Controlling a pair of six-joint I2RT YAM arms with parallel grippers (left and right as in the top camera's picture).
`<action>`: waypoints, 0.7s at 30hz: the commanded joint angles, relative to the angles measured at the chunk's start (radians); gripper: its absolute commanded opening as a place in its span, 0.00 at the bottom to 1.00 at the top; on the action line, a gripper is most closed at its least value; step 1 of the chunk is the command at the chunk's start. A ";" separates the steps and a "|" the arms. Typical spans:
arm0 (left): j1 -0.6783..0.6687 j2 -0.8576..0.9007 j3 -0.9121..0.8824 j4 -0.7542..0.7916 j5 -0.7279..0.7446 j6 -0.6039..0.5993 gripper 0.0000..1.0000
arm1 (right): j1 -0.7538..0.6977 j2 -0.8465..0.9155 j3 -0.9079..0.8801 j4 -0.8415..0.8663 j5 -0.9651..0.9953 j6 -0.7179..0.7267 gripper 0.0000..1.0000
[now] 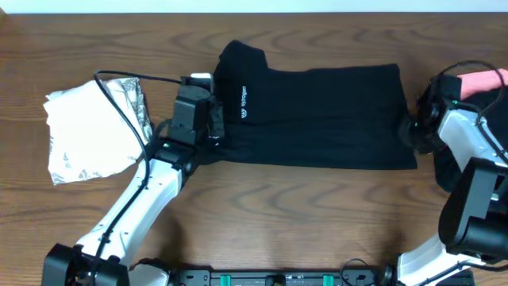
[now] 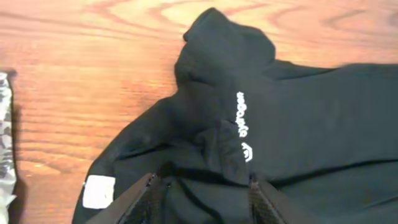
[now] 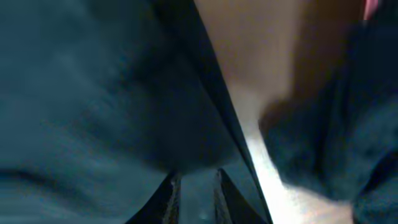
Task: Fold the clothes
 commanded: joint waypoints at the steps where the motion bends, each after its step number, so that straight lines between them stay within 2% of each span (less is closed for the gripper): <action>1: 0.004 0.038 0.003 0.000 -0.030 0.015 0.47 | 0.030 -0.016 0.035 0.031 -0.064 -0.022 0.19; 8: 0.004 0.167 0.003 0.061 -0.024 0.015 0.48 | 0.093 -0.002 0.033 0.106 -0.075 -0.102 0.22; 12: 0.009 0.270 0.004 0.092 0.046 0.015 0.48 | 0.111 0.026 0.033 0.106 -0.076 -0.105 0.23; 21: 0.039 0.394 0.003 0.024 0.053 0.011 0.49 | 0.112 0.137 0.033 0.069 -0.076 -0.105 0.24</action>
